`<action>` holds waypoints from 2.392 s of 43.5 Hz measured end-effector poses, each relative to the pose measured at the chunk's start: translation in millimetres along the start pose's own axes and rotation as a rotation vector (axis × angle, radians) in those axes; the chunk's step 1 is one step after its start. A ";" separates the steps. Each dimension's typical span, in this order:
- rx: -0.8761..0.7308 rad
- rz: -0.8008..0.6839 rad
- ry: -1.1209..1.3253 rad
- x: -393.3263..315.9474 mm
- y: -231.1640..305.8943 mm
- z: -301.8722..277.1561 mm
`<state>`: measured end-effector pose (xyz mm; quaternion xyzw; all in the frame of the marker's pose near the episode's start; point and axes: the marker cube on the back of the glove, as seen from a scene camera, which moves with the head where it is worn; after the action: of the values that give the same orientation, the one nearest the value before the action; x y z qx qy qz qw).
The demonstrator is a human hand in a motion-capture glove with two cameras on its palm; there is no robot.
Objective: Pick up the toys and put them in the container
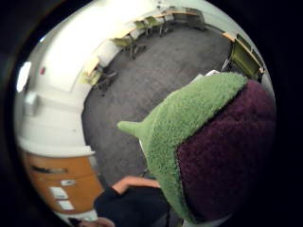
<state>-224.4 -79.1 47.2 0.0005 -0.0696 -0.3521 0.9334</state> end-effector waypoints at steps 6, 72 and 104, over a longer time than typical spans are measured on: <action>-0.133 0.166 0.038 8.1 0.3 18.9; -0.128 0.739 0.349 376.3 344.1 -27.0; -0.221 0.905 0.124 509.1 439.5 162.8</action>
<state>421.1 -75.4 296.4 -0.1081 0.0308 0.0857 0.9900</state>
